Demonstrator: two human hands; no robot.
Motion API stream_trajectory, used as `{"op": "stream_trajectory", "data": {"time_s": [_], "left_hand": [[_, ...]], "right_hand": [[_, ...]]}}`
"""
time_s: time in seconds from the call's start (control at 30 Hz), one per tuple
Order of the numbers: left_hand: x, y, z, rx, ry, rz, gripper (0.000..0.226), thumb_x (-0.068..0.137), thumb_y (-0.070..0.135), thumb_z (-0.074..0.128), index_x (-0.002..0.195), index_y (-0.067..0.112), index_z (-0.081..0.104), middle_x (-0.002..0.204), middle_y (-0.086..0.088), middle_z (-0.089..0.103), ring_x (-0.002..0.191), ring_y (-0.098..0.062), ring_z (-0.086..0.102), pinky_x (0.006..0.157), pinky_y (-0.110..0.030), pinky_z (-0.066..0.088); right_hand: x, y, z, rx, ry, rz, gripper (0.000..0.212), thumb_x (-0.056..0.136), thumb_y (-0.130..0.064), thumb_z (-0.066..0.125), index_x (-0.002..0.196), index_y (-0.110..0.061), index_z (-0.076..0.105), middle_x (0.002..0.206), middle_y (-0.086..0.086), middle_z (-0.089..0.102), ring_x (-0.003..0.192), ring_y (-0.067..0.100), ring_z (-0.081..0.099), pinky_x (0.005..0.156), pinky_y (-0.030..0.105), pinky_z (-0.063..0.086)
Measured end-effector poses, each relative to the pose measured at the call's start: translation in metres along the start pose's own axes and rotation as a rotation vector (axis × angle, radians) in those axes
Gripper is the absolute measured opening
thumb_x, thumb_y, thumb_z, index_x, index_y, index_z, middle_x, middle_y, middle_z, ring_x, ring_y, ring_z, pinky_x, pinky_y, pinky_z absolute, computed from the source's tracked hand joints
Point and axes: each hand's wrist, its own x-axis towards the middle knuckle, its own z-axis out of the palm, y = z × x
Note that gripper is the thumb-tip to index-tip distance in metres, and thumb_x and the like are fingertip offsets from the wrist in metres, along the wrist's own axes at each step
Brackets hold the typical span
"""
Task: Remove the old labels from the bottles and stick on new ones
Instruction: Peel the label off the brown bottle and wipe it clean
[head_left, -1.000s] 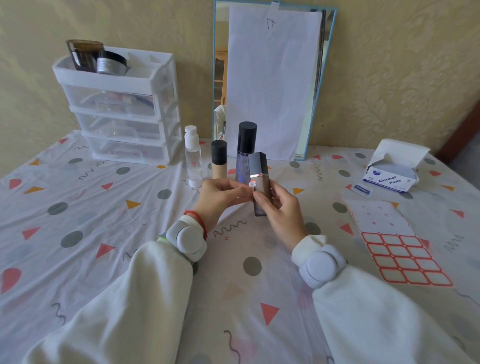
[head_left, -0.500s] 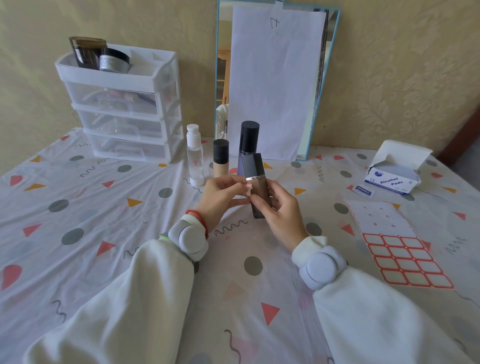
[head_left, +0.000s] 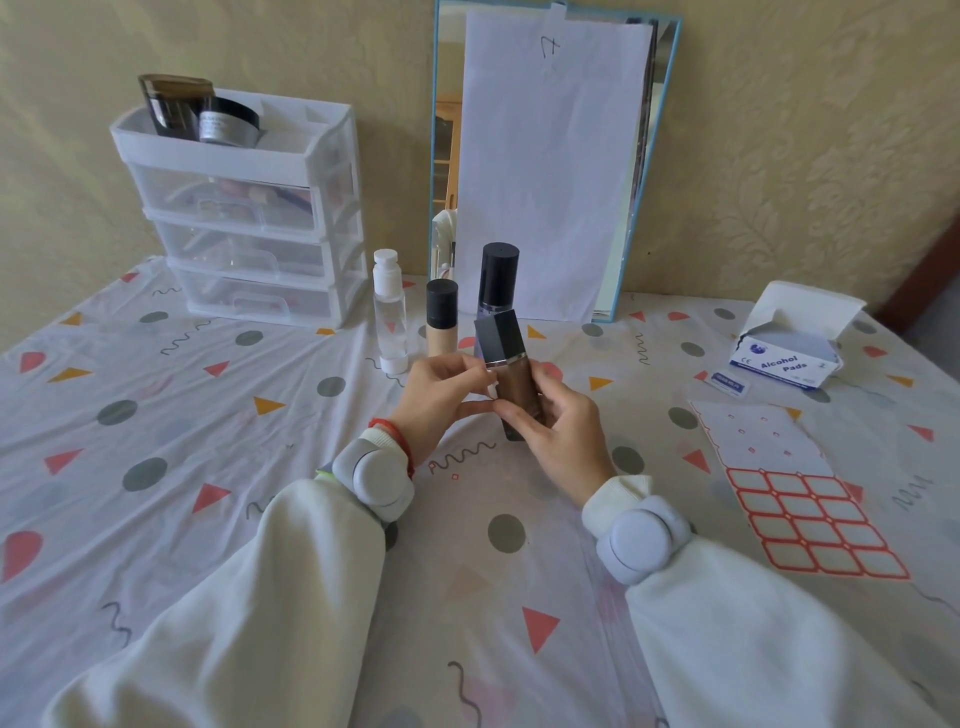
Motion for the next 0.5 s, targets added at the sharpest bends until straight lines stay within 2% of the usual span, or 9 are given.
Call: {"op": "stream_trajectory", "data": {"time_s": [0.13,0.23,0.3,0.37,0.43,0.5], "left_hand": [[-0.0004,-0.0012,-0.0017,-0.038,-0.043,0.005,0.018,0.08,-0.002,0.058,0.063,0.005,0.061,0.077,-0.015,0.062,0.078,-0.024,0.067,0.071,-0.034,0.057],[0.001,-0.0019,-0.0018,-0.03,-0.039,0.003,0.021,0.085,-0.006,0.055,0.067,0.002,0.061,0.083,-0.017,0.062,0.085,-0.029,0.066,0.074,-0.037,0.057],[0.0013,-0.0019,-0.0007,-0.053,-0.03,-0.005,0.016,0.082,-0.004,0.056,0.069,0.002,0.062,0.086,-0.018,0.061,0.088,-0.03,0.064,0.074,-0.037,0.057],[0.0018,-0.0007,-0.0012,-0.135,-0.043,-0.035,0.011,0.076,0.003,0.056,0.073,0.003,0.066,0.09,-0.018,0.062,0.088,-0.029,0.063,0.074,-0.036,0.056],[0.0018,-0.0001,-0.0023,-0.196,-0.092,-0.044,0.017,0.074,0.007,0.055,0.079,0.005,0.071,0.09,-0.016,0.065,0.086,-0.026,0.063,0.076,-0.034,0.055],[0.0018,-0.001,-0.002,-0.159,-0.138,-0.003,0.021,0.074,0.005,0.057,0.089,0.006,0.072,0.093,-0.015,0.064,0.088,-0.025,0.063,0.081,-0.037,0.055]], "right_hand": [[0.0007,0.0028,0.0007,0.02,0.017,0.025,0.037,0.082,-0.029,0.075,0.117,-0.022,0.064,0.092,-0.005,0.069,0.088,0.02,0.069,0.082,0.046,0.057],[0.0008,0.0035,0.0007,0.034,0.011,0.037,0.036,0.083,-0.027,0.074,0.117,-0.023,0.064,0.094,-0.008,0.071,0.089,0.016,0.07,0.083,0.044,0.057],[0.001,0.0026,0.0001,0.069,0.004,0.043,0.032,0.084,-0.025,0.073,0.115,-0.022,0.065,0.094,-0.014,0.07,0.091,0.014,0.069,0.086,0.041,0.057],[0.0015,0.0007,-0.0001,0.134,0.01,0.056,0.026,0.086,-0.024,0.07,0.112,-0.026,0.066,0.098,-0.009,0.071,0.096,0.016,0.068,0.087,0.035,0.055],[0.0018,-0.0022,0.0005,0.209,0.027,0.08,0.02,0.091,-0.021,0.065,0.108,-0.03,0.066,0.1,-0.006,0.073,0.098,0.012,0.068,0.084,0.023,0.052],[0.0021,-0.005,0.0006,0.277,0.034,0.135,0.019,0.095,-0.017,0.058,0.109,-0.029,0.064,0.1,-0.011,0.073,0.098,0.006,0.067,0.082,0.017,0.05]]}}
